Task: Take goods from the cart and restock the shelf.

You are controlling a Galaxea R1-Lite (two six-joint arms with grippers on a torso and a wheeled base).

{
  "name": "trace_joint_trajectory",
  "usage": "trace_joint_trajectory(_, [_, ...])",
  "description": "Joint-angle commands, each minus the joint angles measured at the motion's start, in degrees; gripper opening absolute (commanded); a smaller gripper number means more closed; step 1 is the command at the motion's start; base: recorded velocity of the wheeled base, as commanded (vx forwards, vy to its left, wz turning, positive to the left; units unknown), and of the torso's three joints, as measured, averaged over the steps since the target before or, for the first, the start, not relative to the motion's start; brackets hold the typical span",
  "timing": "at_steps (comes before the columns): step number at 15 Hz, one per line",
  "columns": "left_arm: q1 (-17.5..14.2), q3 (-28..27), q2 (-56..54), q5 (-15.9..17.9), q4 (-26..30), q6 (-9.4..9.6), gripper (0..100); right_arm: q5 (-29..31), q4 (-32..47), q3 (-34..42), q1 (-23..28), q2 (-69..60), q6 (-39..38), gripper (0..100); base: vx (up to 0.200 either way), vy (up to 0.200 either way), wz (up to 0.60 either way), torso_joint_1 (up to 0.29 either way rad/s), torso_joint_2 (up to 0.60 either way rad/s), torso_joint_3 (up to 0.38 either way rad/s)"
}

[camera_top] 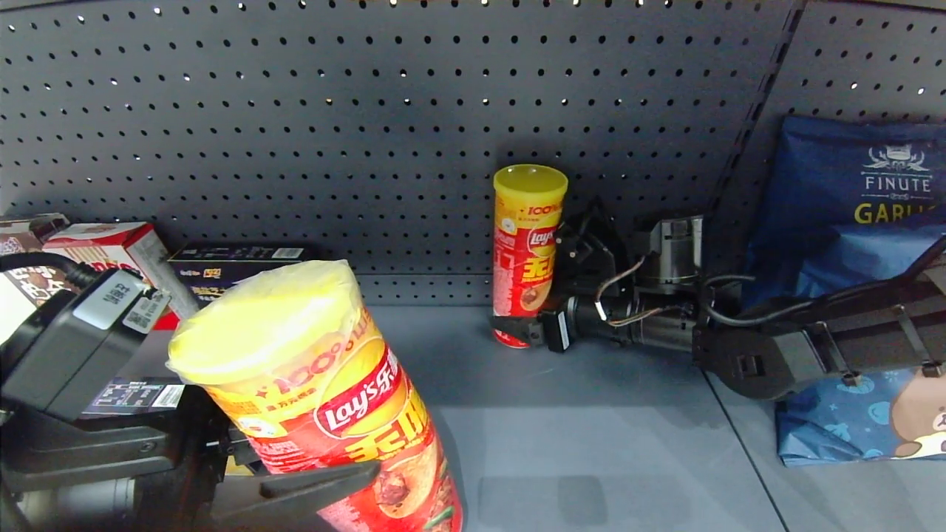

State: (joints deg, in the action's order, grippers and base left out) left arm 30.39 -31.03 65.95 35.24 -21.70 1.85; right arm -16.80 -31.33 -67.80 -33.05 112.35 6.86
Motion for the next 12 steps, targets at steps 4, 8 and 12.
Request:
trace_joint_trajectory(4, [0.0, 0.0, 0.0, 0.0, 0.0, -0.01, 0, 0.2, -1.0, 0.0, -0.6, 1.1, -0.1, 0, 0.0, 0.0, 0.0, 0.0, 0.0, 0.0])
trace_joint_trajectory(8, [0.0, 0.1, 0.0, 0.0, -0.1, -0.01, 0, 0.4, -0.7, 1.6, -1.9, -3.1, 0.1, 0, 0.0, 0.0, 0.0, 0.0, 0.0, 0.0])
trace_joint_trajectory(12, [0.0, 0.0, 0.0, 0.0, -0.1, -0.01, 0, 7.5, -0.8, 6.3, -4.4, -9.4, -0.3, 0, 0.0, 0.0, 0.0, 0.0, 0.0, 0.0])
